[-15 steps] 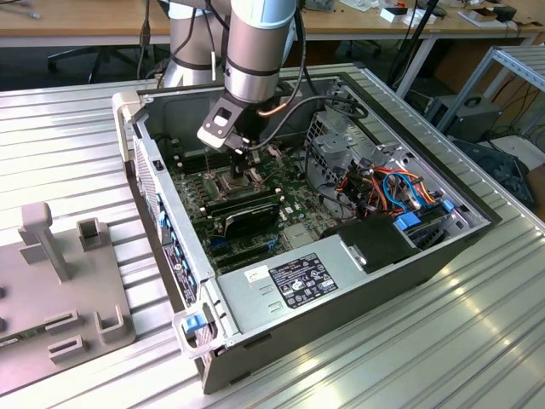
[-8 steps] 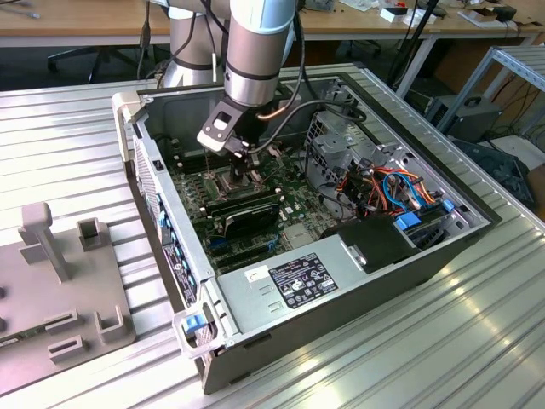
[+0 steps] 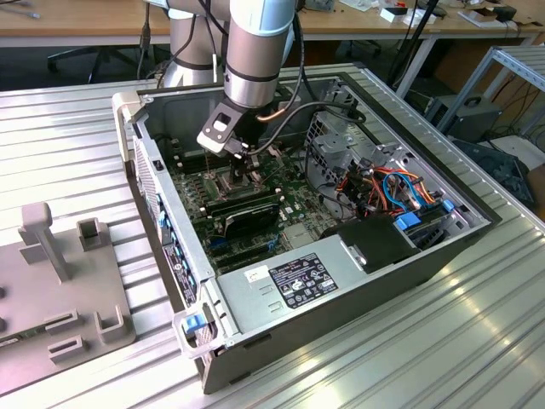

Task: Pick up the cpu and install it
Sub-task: 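Place the cpu into insertion slot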

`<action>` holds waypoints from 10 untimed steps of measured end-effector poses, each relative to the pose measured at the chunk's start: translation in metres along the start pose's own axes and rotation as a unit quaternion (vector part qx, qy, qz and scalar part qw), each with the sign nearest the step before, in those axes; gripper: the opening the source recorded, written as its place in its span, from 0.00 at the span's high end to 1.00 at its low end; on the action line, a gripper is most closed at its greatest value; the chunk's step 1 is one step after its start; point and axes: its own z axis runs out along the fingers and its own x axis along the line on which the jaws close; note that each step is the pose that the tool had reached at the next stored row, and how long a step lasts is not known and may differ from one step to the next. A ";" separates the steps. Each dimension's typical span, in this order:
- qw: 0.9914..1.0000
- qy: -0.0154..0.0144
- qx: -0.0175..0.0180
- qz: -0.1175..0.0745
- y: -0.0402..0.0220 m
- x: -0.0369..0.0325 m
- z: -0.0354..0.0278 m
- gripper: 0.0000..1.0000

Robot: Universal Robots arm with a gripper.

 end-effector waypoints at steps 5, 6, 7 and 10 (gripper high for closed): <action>1.000 0.000 0.000 0.000 0.0000 0.0000 0.0017 0.89; 1.000 0.000 0.000 0.000 -0.0001 0.0000 0.0017 0.89; 1.000 0.000 0.000 0.000 0.0000 0.0000 0.0019 0.89; 1.000 0.000 0.000 0.000 0.0000 0.0001 0.0020 0.89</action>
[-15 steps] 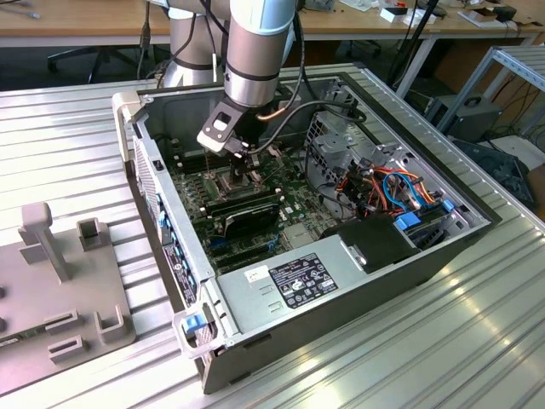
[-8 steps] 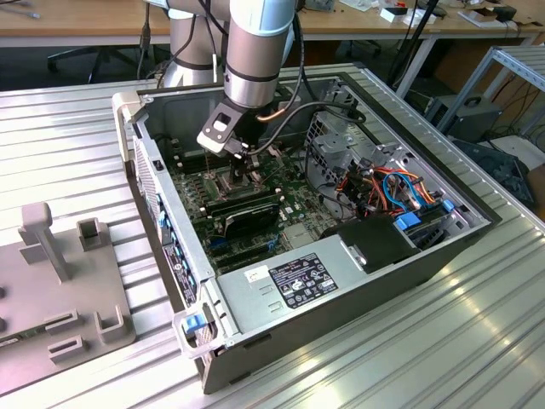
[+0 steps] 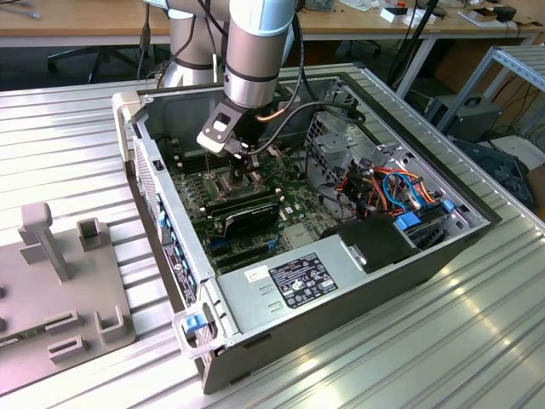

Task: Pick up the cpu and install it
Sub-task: 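Place the cpu into insertion slot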

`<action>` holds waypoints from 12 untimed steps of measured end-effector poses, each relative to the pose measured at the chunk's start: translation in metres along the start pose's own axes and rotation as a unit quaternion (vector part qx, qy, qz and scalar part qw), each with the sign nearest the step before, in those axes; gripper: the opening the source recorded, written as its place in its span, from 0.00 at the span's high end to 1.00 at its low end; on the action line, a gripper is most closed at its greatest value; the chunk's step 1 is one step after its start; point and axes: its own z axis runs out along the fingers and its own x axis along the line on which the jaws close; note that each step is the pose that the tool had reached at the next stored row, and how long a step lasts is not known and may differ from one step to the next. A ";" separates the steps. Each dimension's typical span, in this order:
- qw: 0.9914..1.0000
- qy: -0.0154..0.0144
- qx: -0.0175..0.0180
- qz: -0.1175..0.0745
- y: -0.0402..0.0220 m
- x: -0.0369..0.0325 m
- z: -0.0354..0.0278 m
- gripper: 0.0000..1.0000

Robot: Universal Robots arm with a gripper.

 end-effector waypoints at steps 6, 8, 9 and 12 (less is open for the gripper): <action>1.000 0.000 0.000 0.000 0.0000 0.0001 0.0001 0.89; 1.000 0.000 0.000 0.000 0.0000 -0.0001 0.0002 0.89; 1.000 0.000 0.000 0.000 0.0000 -0.0002 0.0002 0.89; 1.000 0.000 0.000 0.000 0.0000 -0.0001 0.0001 0.89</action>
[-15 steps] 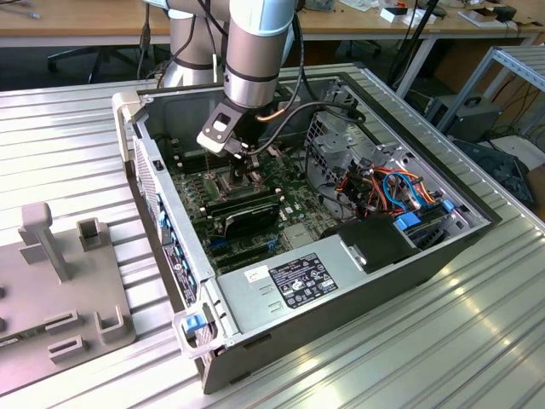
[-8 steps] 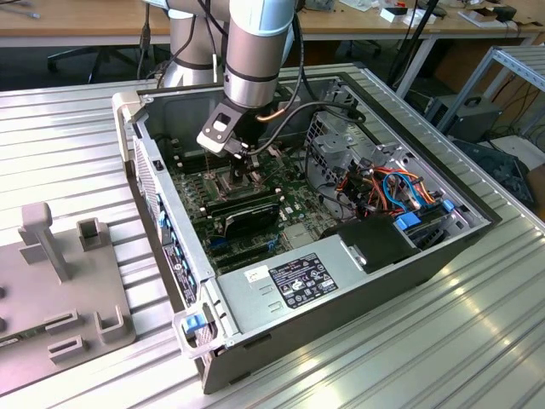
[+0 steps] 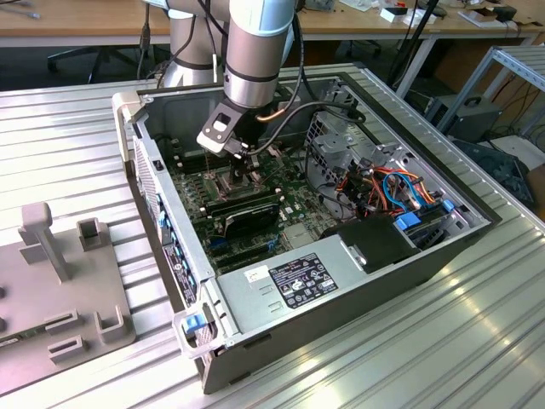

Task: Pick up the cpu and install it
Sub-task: 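Place the cpu into insertion slot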

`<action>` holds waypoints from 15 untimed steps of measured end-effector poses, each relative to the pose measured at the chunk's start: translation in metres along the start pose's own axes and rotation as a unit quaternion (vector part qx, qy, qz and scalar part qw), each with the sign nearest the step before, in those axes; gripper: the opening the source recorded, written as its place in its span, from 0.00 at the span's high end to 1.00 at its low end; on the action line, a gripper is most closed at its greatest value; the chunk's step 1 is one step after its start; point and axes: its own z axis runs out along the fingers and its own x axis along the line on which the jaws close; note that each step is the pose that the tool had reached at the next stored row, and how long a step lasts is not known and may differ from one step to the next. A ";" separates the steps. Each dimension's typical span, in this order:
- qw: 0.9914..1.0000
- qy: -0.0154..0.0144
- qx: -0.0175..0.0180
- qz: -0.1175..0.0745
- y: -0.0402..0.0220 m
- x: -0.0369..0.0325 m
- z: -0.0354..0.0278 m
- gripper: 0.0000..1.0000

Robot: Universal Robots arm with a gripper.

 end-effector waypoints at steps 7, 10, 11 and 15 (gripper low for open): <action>1.000 0.001 0.000 0.000 0.0000 0.0003 -0.0012 0.89; 1.000 0.000 0.000 0.000 0.0001 0.0001 -0.0064 0.89; 1.000 0.000 0.000 0.000 0.0001 0.0000 -0.0084 0.89; 1.000 0.000 0.000 0.000 0.0002 -0.0004 -0.0271 0.89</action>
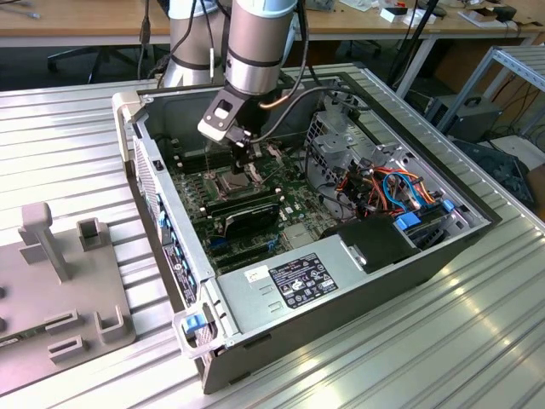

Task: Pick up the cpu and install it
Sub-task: 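Place the cpu into insertion slot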

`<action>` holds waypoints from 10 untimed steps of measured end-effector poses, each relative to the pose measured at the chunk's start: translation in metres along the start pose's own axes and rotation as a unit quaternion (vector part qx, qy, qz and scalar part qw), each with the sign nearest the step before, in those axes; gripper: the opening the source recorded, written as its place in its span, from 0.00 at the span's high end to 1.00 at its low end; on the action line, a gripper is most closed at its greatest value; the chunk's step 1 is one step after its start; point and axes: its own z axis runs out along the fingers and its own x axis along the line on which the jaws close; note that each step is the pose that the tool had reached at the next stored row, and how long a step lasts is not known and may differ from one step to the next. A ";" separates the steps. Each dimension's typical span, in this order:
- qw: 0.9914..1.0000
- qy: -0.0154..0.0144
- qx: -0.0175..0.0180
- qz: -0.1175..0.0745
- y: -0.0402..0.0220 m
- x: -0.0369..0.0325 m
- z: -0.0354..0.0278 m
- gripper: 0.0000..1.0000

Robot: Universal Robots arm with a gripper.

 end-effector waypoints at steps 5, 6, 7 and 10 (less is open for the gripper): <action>1.000 0.000 0.000 0.000 0.0002 -0.0003 -0.0179 0.89; 1.000 0.000 0.000 0.000 0.0002 -0.0004 -0.0203 0.89; 1.000 0.000 0.000 0.000 0.0002 -0.0004 -0.0228 0.89; 1.000 0.000 0.000 0.000 0.0003 -0.0005 -0.0303 0.89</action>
